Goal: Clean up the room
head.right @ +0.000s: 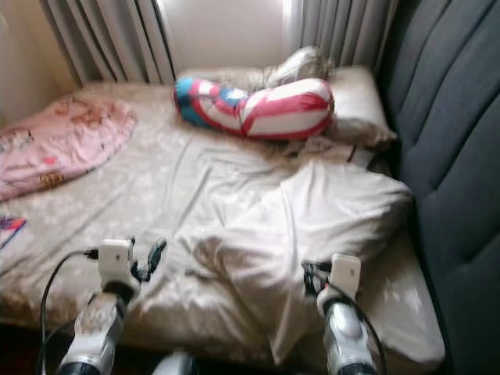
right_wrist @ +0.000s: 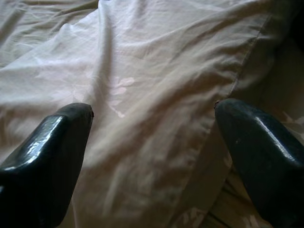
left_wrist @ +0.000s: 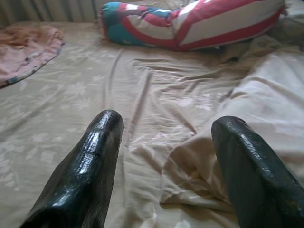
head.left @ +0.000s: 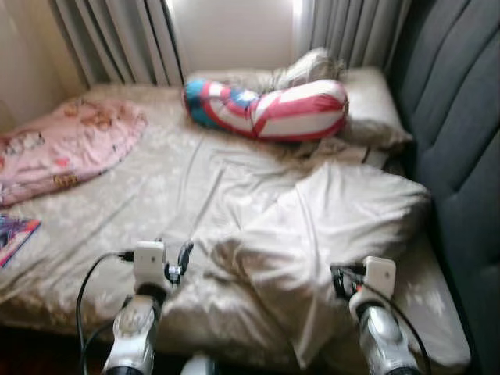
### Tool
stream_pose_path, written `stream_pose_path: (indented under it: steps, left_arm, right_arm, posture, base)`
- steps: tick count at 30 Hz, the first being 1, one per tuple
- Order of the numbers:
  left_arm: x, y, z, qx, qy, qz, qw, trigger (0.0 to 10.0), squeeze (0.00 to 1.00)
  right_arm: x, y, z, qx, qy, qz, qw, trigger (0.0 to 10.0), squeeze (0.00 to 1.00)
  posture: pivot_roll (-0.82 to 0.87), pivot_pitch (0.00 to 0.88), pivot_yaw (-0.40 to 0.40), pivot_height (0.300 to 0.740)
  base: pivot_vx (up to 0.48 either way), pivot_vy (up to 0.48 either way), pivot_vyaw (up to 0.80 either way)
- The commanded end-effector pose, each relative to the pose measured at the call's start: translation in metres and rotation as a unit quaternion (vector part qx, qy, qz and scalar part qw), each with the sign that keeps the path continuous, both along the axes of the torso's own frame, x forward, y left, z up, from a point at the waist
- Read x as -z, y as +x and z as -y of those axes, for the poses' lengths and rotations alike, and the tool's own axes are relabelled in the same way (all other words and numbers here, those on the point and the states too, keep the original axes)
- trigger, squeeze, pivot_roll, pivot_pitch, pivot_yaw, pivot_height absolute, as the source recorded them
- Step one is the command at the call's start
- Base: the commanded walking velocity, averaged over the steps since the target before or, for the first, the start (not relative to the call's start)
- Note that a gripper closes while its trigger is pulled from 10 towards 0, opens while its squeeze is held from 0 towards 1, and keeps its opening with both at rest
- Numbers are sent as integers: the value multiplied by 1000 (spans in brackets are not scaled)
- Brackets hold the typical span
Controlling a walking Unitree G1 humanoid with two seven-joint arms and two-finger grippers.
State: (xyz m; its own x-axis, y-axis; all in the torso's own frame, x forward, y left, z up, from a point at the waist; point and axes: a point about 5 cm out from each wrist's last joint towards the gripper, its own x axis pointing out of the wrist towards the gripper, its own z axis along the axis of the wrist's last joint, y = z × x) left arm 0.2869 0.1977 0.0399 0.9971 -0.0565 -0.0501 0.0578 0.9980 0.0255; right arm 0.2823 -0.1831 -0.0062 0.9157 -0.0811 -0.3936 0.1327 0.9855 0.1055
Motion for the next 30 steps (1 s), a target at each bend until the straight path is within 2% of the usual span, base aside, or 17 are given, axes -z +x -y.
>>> stream_pose_path:
  steps: [1,7,18,23,30]
  left_arm:
    - [-4,2,-2,1,7,4,1000,10000,0]
    - [-6,4,-4,3,10,4,1000,10000,0]
    - [-10,8,-4,6,11,6,1000,10000,0]
    - [-12,10,-5,9,13,7,1000,10000,0]
    - [-14,8,-10,18,24,8,1000,10000,0]
  right_arm:
    - [-2,4,-2,-3,1,-4,1000,10000,0]
    - [-12,13,-4,-4,18,26,1000,10000,0]
    - [-14,16,-8,-5,20,26,999,10000,0]
    - [-16,19,-8,11,36,29,999,10000,0]
    - [-8,19,-10,39,71,-31,996,10000,0]
  posture:
    - [21,0,27,647]
    - [28,0,39,647]
    - [30,0,47,721]
    - [37,0,58,726]
    - [56,0,76,726]
  base:
    - [0,0,0]
    - [0,0,0]
    - [0,0,0]
    - [0,0,0]
    - [0,0,0]
